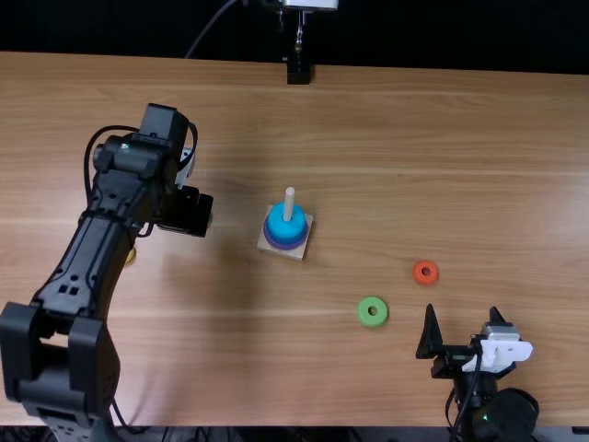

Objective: Build the Hanoi tower: stack the rings onto the peg from bottom to top in this color order: purple, dark blue, light blue, dark green, light green, yellow, orange.

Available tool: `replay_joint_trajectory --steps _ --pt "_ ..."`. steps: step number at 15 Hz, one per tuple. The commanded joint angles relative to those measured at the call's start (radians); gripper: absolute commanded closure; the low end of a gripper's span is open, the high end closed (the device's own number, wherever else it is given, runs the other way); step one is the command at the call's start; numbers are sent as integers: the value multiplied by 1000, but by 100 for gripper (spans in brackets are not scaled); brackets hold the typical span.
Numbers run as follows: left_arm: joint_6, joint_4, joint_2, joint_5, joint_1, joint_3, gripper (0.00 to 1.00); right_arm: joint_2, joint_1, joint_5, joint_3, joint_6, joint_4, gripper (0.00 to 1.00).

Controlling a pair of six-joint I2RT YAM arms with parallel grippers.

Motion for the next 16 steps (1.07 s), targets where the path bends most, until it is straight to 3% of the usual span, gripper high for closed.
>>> replay_joint_trajectory --steps 1,7,16 --pt "39 5 47 1 -11 65 0 -13 -11 -3 -53 2 -74 0" --pt "39 18 211 1 -39 158 0 -13 -11 -3 -53 2 -74 0" --pt "41 64 301 1 -39 178 0 -13 -11 -3 -53 2 -74 0"
